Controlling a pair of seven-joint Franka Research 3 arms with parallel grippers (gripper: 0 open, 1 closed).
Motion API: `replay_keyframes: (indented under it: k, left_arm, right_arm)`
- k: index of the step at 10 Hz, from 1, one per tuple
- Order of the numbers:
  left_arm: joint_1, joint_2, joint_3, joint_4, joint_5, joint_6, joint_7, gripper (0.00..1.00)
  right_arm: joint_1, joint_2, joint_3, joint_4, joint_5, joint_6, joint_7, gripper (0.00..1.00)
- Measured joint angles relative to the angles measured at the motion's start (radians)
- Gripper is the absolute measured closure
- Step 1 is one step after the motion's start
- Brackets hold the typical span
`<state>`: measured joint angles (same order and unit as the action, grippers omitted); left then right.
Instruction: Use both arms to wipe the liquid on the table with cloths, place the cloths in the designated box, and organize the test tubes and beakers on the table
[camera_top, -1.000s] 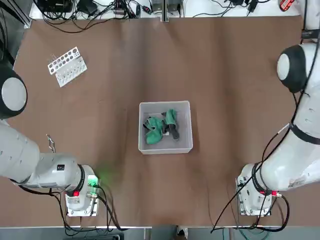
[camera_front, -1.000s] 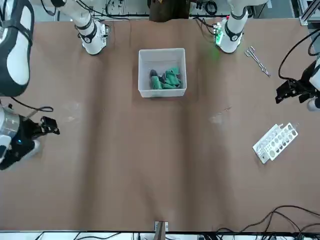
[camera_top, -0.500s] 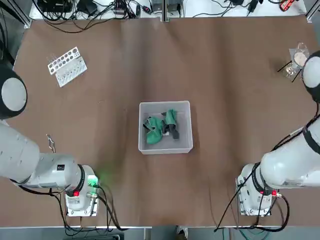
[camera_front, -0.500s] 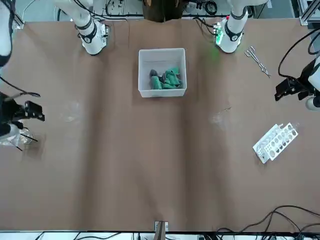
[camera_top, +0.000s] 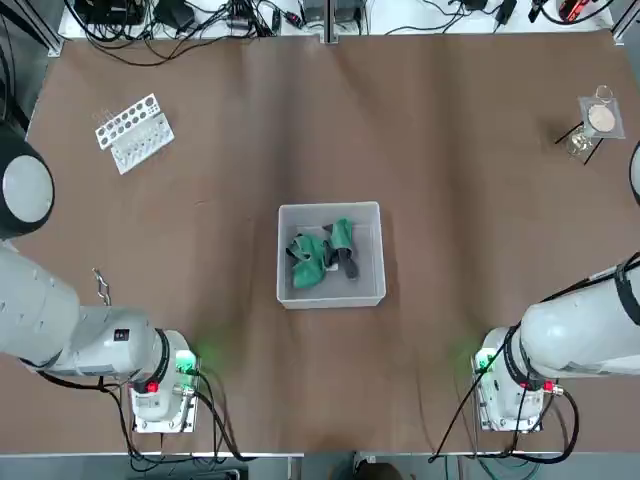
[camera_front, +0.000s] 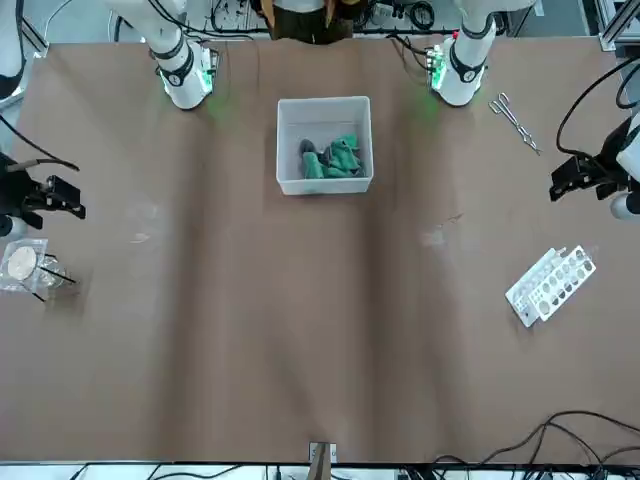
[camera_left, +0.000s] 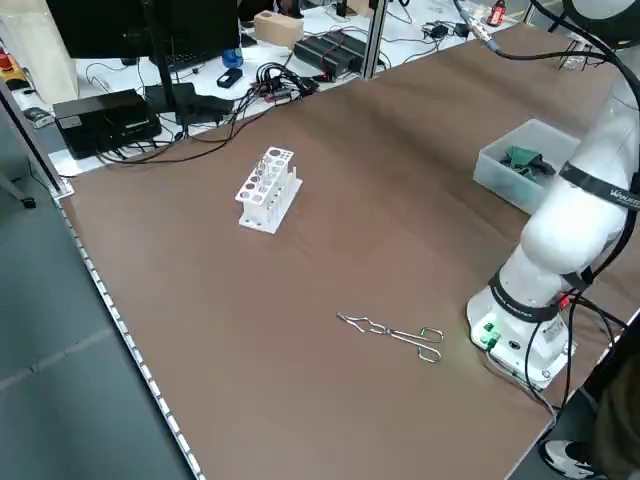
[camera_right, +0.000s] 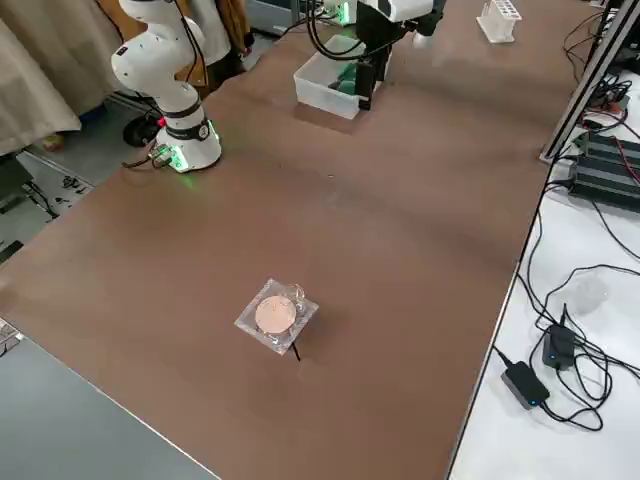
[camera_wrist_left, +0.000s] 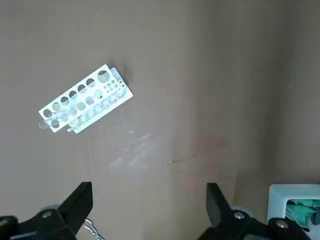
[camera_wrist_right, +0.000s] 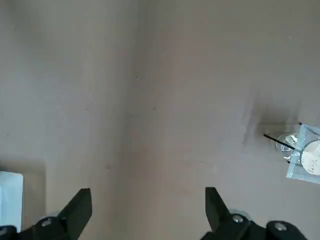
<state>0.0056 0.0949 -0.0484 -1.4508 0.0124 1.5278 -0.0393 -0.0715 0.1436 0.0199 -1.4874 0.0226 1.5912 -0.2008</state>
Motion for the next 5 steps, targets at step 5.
replay_keyframes:
  k: [5]
  left_arm:
    - [0.000,0.000,0.000,0.000,0.000,0.000,0.000,0.00]
  right_arm:
    - [0.000,0.000,0.002,-0.002,-0.002,0.000,0.034,0.00]
